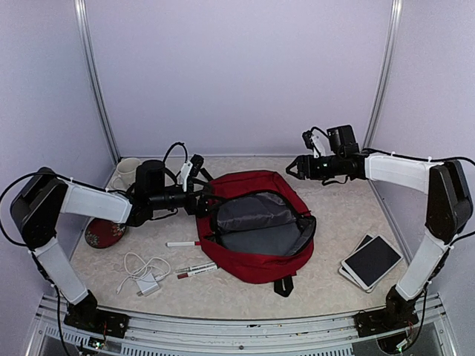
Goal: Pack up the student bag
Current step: Adjust the card case at the center of the board, then move the iPad to the corner of the board, then pick up the iPad.
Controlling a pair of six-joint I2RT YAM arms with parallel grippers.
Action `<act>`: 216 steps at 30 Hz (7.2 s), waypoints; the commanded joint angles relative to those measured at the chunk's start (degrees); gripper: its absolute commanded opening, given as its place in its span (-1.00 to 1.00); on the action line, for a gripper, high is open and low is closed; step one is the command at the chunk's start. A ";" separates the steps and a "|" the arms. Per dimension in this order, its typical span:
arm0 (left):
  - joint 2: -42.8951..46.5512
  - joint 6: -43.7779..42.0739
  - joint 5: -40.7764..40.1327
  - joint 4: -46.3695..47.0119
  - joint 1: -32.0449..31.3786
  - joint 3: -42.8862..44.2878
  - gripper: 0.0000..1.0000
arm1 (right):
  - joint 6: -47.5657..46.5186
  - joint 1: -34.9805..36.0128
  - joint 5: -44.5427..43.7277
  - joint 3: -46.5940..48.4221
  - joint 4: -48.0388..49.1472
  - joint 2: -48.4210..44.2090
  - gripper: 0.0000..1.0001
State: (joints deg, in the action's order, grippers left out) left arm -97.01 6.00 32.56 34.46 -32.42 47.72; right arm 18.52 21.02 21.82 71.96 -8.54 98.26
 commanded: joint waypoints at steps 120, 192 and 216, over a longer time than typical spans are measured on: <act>-40.98 25.54 -19.94 -11.46 -32.03 41.47 -0.04 | 12.69 -12.40 -11.95 -38.42 -20.06 -36.53 0.30; -42.67 55.06 -1.94 19.98 -31.16 33.10 -1.00 | 16.56 -12.36 13.24 -53.50 7.50 -33.35 -0.16; -22.29 19.63 -2.86 -1.83 -32.14 23.05 -1.00 | -15.46 -16.42 40.08 -23.47 -17.32 -39.85 0.50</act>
State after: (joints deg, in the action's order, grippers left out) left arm -125.43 36.12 27.62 32.12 -64.55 73.73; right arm 7.64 3.86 51.79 45.34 -24.71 56.36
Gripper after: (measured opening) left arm 0.078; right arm 0.760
